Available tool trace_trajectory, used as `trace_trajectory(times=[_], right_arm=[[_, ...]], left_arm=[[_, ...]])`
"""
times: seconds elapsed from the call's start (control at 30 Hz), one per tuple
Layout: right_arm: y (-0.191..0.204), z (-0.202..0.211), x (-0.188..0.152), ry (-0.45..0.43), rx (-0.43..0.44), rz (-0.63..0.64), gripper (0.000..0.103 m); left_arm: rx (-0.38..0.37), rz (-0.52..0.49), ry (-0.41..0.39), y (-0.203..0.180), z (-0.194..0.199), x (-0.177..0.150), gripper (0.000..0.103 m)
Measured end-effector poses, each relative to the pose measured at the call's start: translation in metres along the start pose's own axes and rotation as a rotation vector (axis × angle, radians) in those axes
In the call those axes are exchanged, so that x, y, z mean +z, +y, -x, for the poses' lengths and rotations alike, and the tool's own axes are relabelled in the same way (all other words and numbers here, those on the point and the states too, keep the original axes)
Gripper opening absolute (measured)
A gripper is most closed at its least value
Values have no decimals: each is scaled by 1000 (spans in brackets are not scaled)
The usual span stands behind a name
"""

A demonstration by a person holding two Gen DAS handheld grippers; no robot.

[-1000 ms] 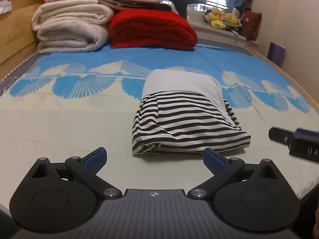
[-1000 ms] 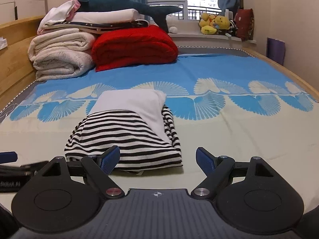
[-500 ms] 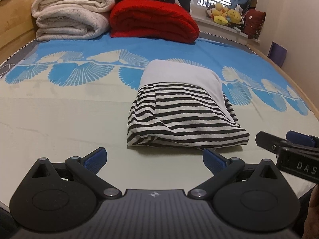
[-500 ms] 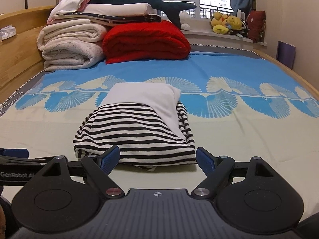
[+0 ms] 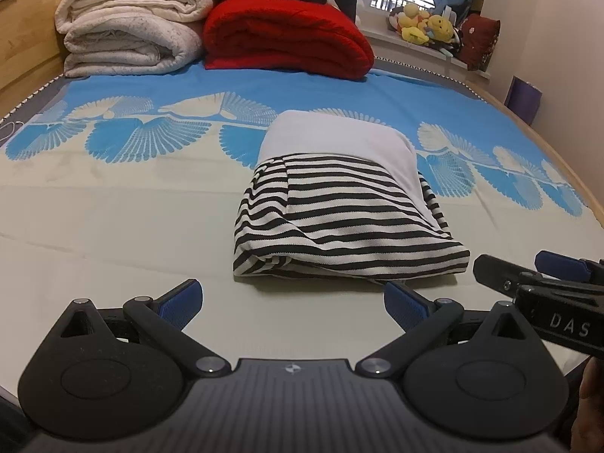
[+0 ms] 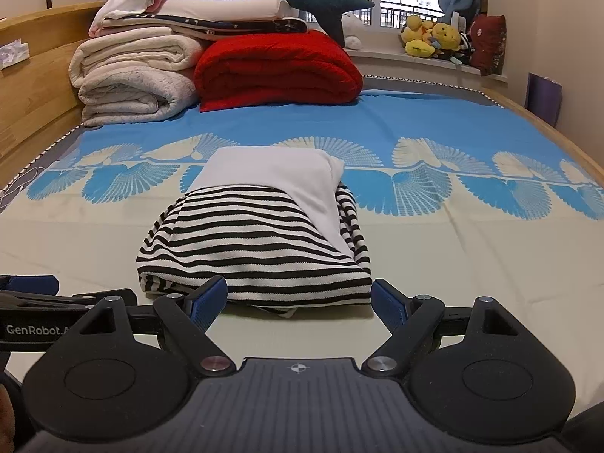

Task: Fold small clothes

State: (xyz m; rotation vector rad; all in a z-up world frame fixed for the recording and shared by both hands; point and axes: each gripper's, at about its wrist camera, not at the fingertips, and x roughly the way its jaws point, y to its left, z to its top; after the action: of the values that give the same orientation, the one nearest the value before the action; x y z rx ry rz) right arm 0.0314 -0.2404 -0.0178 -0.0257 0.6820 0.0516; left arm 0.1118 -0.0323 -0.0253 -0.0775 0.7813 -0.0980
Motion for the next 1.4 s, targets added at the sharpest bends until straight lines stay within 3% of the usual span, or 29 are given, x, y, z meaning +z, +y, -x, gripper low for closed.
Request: trace_trajectory(times=[1.4], right_arm=[[4,-4,-3,15,0,9,84]], left_arm=[[-21,-14,-1,-4,1,-2,102]])
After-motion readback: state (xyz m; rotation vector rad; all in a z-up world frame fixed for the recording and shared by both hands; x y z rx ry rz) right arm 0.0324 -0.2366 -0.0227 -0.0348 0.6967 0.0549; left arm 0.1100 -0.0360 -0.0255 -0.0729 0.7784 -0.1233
